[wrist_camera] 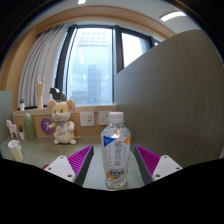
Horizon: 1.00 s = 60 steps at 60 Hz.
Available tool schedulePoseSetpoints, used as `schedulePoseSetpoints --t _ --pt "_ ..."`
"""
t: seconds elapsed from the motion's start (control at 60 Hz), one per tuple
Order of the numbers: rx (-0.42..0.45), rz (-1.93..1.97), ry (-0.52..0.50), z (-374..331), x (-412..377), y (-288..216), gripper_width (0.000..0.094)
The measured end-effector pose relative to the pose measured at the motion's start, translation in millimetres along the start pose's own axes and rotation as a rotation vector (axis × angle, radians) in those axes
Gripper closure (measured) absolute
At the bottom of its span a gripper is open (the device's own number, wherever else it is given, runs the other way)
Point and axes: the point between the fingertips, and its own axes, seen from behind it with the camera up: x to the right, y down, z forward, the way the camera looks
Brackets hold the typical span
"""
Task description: Pour water
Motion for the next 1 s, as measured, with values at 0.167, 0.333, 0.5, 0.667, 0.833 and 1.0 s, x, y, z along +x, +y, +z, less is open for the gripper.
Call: schedulePoseSetpoints --t 0.167,0.333,0.5,0.667,0.833,1.0 --pt "-0.013 -0.01 -0.012 28 5 3 0.0369" --pt "0.014 -0.047 -0.024 26 4 0 0.0528" --pt "0.021 -0.077 0.009 21 4 2 0.0598" --pt "0.016 -0.181 0.022 22 -15 -6 0.0597" --pt "0.089 -0.481 0.016 6 -83 -39 0.0597" --pt "0.148 -0.849 -0.006 -6 -171 -58 0.0599"
